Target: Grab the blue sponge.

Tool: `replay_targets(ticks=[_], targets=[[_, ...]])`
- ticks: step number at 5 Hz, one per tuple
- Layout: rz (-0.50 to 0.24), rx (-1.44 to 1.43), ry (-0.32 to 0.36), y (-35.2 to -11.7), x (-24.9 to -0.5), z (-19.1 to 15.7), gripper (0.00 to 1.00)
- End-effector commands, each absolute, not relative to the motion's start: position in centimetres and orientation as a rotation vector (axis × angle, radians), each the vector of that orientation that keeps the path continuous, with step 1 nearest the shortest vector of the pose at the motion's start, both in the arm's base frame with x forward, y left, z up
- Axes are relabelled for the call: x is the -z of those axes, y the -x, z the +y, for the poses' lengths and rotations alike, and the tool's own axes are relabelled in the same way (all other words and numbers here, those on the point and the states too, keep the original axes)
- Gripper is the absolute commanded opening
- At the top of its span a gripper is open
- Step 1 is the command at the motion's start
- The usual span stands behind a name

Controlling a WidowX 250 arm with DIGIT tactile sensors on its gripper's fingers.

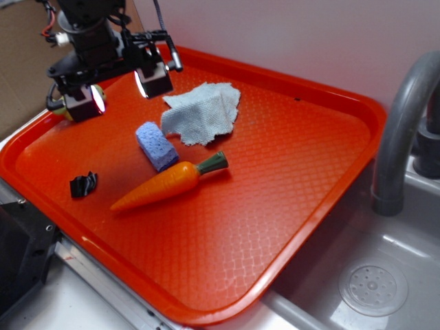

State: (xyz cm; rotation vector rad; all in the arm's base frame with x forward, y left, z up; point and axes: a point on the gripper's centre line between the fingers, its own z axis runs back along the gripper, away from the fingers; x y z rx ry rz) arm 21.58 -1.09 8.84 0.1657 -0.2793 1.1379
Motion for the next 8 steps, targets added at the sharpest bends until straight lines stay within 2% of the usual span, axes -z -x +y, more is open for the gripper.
replay_targets(ticks=[1, 3, 5, 6, 7, 8], targets=[[-0.304, -1.062, -0.186, -22.7, -6.1, -0.8, 1.00], [-0.307, -1.014, -0.212, -21.9, -3.7, -0.8, 1.00], [-0.322, -0.995, -0.223, -22.3, -2.5, -0.6, 1.00], [-0.343, -1.003, -0.230, -22.1, -2.6, -0.4, 0.00], [-0.347, -0.982, -0.235, -22.1, -2.8, 0.3, 0.00], [-0.351, -0.895, -0.228, -22.0, -4.6, 0.5, 0.00]])
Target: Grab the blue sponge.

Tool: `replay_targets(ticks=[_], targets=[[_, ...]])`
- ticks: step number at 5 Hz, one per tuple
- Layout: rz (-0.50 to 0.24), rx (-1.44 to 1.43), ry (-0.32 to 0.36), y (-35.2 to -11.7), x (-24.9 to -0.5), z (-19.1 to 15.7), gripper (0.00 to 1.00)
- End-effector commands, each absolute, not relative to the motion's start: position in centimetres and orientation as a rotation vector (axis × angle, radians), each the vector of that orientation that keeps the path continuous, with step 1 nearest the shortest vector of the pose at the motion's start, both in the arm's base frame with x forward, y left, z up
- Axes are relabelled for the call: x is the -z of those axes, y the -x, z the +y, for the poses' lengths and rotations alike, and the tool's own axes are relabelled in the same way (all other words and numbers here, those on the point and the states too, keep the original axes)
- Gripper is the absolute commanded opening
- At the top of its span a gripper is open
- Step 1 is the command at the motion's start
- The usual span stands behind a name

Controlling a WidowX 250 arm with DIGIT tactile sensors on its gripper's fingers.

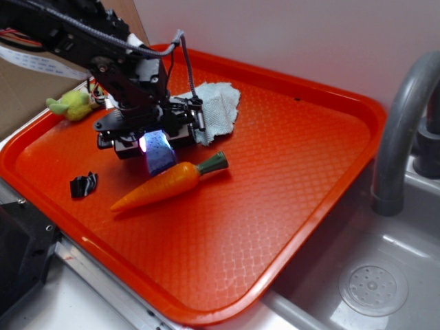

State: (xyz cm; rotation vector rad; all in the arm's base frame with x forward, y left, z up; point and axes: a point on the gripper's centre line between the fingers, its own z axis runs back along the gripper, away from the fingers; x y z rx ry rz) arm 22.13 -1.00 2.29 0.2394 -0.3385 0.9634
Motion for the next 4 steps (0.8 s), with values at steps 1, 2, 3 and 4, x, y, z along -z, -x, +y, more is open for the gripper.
replay_targets(ticks=[1, 2, 3, 4], targets=[[-0.247, -0.737, -0.158, -23.1, -9.1, 0.8, 0.00], [-0.102, -0.544, -0.089, -23.9, -11.9, 0.9, 0.00], [0.037, -0.353, -0.031, -24.1, -14.1, 0.4, 0.00], [0.039, -0.285, 0.013, -23.2, -16.7, 0.6, 0.00]])
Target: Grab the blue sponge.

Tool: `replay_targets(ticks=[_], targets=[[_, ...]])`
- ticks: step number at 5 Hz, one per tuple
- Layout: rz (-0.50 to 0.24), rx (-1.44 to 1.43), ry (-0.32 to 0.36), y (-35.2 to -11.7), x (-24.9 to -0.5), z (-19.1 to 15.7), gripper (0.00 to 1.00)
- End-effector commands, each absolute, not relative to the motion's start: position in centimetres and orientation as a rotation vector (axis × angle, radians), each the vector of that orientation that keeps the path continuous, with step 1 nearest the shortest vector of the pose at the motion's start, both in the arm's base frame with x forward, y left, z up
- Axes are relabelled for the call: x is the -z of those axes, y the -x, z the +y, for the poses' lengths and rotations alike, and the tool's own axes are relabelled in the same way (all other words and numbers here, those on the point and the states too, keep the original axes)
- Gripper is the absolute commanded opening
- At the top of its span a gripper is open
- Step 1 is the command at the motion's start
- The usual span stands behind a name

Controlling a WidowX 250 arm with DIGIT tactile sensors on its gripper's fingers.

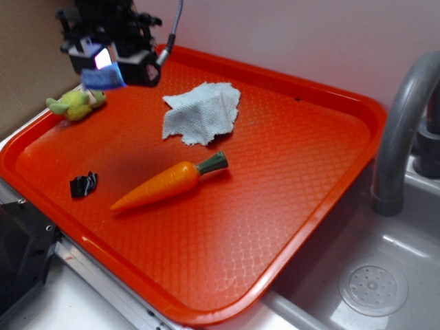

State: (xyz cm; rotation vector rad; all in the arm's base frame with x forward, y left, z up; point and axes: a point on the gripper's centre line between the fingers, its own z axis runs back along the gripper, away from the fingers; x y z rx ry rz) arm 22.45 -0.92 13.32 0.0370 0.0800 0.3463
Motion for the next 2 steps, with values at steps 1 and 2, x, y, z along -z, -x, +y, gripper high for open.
replay_targets(ticks=[1, 2], targets=[[-0.045, -0.264, -0.003, -22.65, -18.80, 0.65, 0.00], [-0.114, -0.241, 0.025, -22.60, -18.65, 0.27, 0.00]])
